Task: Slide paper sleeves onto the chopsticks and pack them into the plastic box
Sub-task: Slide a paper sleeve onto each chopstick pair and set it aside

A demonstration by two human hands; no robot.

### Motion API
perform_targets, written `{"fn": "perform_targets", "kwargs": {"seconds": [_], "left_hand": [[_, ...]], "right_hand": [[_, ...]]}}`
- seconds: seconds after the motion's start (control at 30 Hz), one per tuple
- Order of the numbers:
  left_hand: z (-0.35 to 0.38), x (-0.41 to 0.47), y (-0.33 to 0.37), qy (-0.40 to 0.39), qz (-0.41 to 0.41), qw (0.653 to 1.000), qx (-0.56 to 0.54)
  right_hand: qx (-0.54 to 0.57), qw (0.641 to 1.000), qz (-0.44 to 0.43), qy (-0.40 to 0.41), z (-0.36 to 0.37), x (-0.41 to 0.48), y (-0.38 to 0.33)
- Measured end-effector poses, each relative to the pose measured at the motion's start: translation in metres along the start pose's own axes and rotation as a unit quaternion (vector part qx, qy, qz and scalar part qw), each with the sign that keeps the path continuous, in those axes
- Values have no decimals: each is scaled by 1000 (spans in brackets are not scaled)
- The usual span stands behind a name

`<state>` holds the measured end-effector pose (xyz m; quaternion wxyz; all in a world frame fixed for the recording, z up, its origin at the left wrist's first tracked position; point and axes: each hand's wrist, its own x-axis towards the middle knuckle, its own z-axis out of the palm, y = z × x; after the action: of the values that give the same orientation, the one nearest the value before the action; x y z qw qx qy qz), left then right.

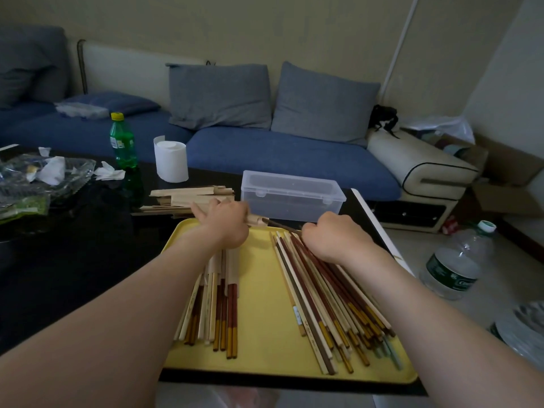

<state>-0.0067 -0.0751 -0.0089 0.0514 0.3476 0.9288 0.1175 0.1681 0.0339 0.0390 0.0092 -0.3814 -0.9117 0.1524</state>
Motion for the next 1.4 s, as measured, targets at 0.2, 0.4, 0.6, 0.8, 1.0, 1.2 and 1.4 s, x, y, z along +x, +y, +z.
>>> {"fn": "perform_targets", "kwargs": {"seconds": [0.2, 0.4, 0.6, 0.8, 1.0, 1.2, 1.4], "left_hand": [[6, 0, 3, 25, 74, 997, -12], [2, -5, 13, 47, 142, 985, -85], [-11, -10, 25, 118, -11, 959, -256], [-24, -12, 32, -44, -173, 698, -694], [-14, -3, 29, -13, -151, 710, -688], [-13, 1, 25, -2, -167, 697, -698], [-10, 1, 25, -67, -153, 739, -653]], "right_hand": [[27, 999, -25, -23, 4, 4, 1], [152, 987, -41, -27, 5, 0, -10], [237, 971, -6, -10, 8, 2, -12], [281, 959, -5, -22, 17, 4, -8], [342, 937, -20, -72, 12, -6, -10], [120, 986, 10, -117, 2, -11, -9], [177, 969, 40, -168, 14, -4, -12]]}}
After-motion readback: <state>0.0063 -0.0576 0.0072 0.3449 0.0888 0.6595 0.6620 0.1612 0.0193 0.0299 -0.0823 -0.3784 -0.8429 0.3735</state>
